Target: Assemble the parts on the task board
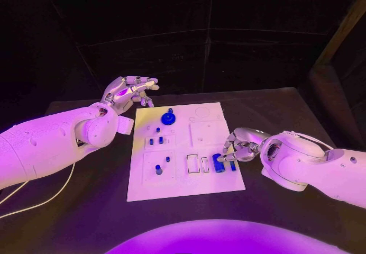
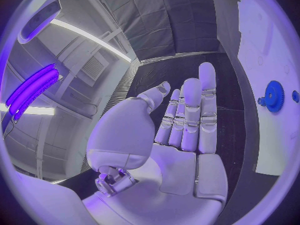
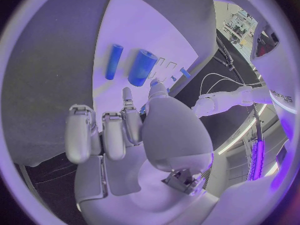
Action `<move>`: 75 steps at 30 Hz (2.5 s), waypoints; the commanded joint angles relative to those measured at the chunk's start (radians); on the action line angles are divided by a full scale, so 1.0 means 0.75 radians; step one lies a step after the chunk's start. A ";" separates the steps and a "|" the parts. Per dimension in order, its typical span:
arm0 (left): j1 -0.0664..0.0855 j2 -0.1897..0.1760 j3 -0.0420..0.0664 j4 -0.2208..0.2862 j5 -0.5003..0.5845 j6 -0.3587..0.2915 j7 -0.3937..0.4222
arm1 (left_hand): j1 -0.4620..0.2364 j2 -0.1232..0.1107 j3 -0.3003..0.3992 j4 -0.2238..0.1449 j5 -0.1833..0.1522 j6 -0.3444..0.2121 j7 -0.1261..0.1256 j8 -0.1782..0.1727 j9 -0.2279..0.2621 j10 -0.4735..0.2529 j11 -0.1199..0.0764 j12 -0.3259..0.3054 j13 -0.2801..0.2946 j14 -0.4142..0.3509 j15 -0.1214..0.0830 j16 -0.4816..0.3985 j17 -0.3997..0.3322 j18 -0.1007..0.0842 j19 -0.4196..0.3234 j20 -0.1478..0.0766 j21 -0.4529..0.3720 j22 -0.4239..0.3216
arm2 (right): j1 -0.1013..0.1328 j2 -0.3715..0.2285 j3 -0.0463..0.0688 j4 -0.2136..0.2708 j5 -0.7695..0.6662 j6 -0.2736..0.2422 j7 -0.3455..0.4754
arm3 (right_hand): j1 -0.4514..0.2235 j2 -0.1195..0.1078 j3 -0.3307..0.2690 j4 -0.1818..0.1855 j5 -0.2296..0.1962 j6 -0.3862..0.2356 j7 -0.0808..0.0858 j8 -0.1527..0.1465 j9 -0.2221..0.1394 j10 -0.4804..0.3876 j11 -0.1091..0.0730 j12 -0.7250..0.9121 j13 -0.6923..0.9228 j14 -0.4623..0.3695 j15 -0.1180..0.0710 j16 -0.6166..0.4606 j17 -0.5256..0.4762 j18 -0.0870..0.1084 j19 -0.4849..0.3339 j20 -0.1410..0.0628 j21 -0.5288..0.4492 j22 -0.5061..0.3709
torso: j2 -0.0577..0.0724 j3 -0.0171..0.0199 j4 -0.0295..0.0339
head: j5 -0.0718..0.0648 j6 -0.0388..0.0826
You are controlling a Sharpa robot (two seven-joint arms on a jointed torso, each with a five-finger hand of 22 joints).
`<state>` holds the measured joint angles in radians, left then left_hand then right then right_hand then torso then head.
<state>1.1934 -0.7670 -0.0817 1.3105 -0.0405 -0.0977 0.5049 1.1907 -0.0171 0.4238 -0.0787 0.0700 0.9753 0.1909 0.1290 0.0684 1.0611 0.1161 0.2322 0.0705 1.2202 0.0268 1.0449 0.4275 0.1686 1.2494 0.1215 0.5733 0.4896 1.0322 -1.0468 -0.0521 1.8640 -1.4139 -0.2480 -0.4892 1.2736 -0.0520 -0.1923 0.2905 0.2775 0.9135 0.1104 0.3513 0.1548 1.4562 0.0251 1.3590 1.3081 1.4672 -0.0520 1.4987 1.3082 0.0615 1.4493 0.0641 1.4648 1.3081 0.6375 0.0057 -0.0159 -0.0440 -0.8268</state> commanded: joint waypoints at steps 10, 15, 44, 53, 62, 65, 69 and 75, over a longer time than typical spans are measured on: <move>0.001 -0.003 0.001 0.004 0.005 0.015 0.003 | 0.004 -0.001 -0.007 -0.004 0.006 -0.008 0.003 0.005 0.001 -0.011 0.003 0.008 0.002 -0.005 0.001 0.002 -0.001 0.018 -0.008 0.003 -0.005 -0.003 | -0.023 0.050 0.000 -0.033 -0.037 0.068 -0.037 | -0.031 0.013 -0.019 0.001 -0.010 -0.011 0.000 0.018 0.004 0.007 0.004 0.007 0.046 0.107 0.011 0.012 0.173 -0.012 0.010 0.000 0.007 0.008 | 0.000 0.0005 0.0006 | -0.006 -0.002; 0.001 -0.003 0.000 0.004 0.005 0.016 0.001 | 0.004 -0.001 -0.007 -0.004 0.006 -0.008 0.003 0.005 0.001 -0.011 0.003 0.008 0.002 -0.005 0.001 0.002 -0.001 0.018 -0.008 0.003 -0.005 -0.003 | -0.033 0.069 0.000 -0.049 -0.043 0.090 -0.067 | -0.033 0.022 -0.019 0.000 -0.013 -0.014 0.001 0.021 0.005 0.001 0.004 0.000 0.040 0.106 0.011 0.011 0.171 -0.013 0.011 0.001 0.009 0.012 | 0.000 0.0010 0.0001 | -0.006 -0.005; 0.001 -0.025 0.000 0.019 0.005 0.014 0.003 | 0.000 -0.001 -0.010 -0.002 0.006 -0.009 0.004 0.007 0.002 -0.013 0.004 0.012 0.002 -0.006 0.002 0.003 -0.003 0.018 -0.008 0.004 -0.007 -0.004 | -0.064 0.054 0.001 0.019 -0.006 -0.255 -0.041 | 0.082 0.144 0.009 -0.031 0.197 0.040 -0.018 0.068 0.011 0.011 -0.014 0.001 0.070 0.107 -0.002 0.019 0.185 -0.017 0.019 -0.010 0.016 0.033 | -0.003 -0.0032 0.0062 | -0.001 -0.005; 0.001 -0.026 0.000 0.023 0.005 0.014 0.001 | 0.000 -0.001 -0.011 -0.002 0.006 -0.010 0.004 0.008 0.002 -0.013 0.004 0.013 0.002 -0.006 0.002 0.003 -0.003 0.018 -0.008 0.004 -0.007 -0.004 | -0.063 0.097 0.002 0.055 0.115 -0.304 -0.031 | 0.086 0.140 0.000 -0.029 0.233 0.057 -0.022 0.068 0.009 0.006 -0.017 -0.016 0.059 0.105 -0.005 0.014 0.176 -0.017 0.020 -0.012 0.016 0.033 | 0.000 -0.0009 0.0005 | 0.018 -0.006; 0.001 -0.027 0.000 0.026 0.005 0.017 -0.005 | 0.000 -0.001 -0.011 -0.002 0.006 -0.010 0.004 0.008 0.002 -0.013 0.004 0.013 0.002 -0.006 0.002 0.003 -0.003 0.018 -0.008 0.004 -0.007 -0.005 | -0.063 0.182 0.003 0.023 0.150 -0.204 -0.081 | 0.060 0.144 -0.023 -0.007 0.204 0.083 -0.029 0.070 0.011 -0.001 -0.022 -0.041 0.045 0.102 -0.009 0.008 0.163 -0.016 0.018 -0.015 0.014 0.029 | 0.001 -0.0034 0.0036 | 0.025 -0.010; 0.002 -0.026 0.000 0.027 0.005 0.018 -0.005 | 0.000 -0.001 -0.011 -0.002 0.006 -0.010 0.004 0.008 0.002 -0.013 0.004 0.013 0.002 -0.006 0.002 0.003 -0.003 0.018 -0.008 0.004 -0.007 -0.005 | -0.063 0.204 0.003 0.013 0.153 -0.179 -0.104 | 0.053 0.150 -0.027 -0.005 0.202 0.095 -0.033 0.074 0.014 -0.003 -0.026 -0.049 0.039 0.101 -0.012 0.006 0.161 -0.016 0.017 -0.017 0.013 0.028 | 0.001 -0.0018 0.0027 | 0.028 -0.011; 0.002 -0.024 0.000 0.028 0.005 0.018 -0.005 | 0.000 -0.001 -0.011 -0.002 0.006 -0.010 0.004 0.008 0.002 -0.013 0.004 0.013 0.002 -0.006 0.002 0.003 -0.003 0.018 -0.008 0.004 -0.007 -0.005 | -0.063 0.230 0.003 -0.001 0.151 -0.152 -0.141 | 0.031 0.159 -0.041 -0.002 0.192 0.121 -0.044 0.085 0.023 -0.002 -0.034 -0.058 0.036 0.101 -0.018 0.004 0.159 -0.015 0.017 -0.023 0.011 0.026 | 0.000 -0.0011 -0.0004 | 0.034 -0.013; 0.002 -0.023 0.000 0.027 0.005 0.018 -0.005 | 0.000 -0.001 -0.011 -0.002 0.006 -0.010 0.004 0.008 0.002 -0.013 0.004 0.013 0.002 -0.006 0.002 0.003 -0.003 0.018 -0.008 0.004 -0.007 -0.005 | -0.063 0.260 0.003 -0.024 0.144 -0.136 -0.184 | 0.005 0.167 -0.059 -0.003 0.166 0.147 -0.056 0.098 0.038 0.000 -0.045 -0.068 0.035 0.101 -0.027 0.003 0.157 -0.015 0.016 -0.031 0.010 0.023 | 0.000 -0.0019 -0.0005 | 0.036 -0.013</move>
<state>1.1930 -0.7852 -0.0827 1.3289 -0.0404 -0.0951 0.4995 1.1907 -0.0171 0.4210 -0.0814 0.0700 0.9754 0.1910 0.1288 0.0684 1.0576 0.1196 0.2364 0.0701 1.2204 0.0270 1.0449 0.4270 0.1686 1.2494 0.1215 0.5733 0.4873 0.9834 -0.8558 -0.0507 1.8483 -1.3091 -0.3783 -0.5887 1.2834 0.0739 -0.2301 0.2869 0.4066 1.0018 0.0870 0.4191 0.1824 1.4574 -0.0025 1.3118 1.3500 1.4664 -0.0635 1.5066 1.3074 0.0620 1.4598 0.0461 1.4706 1.3074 0.6379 0.0043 -0.0153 -0.0177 -0.8369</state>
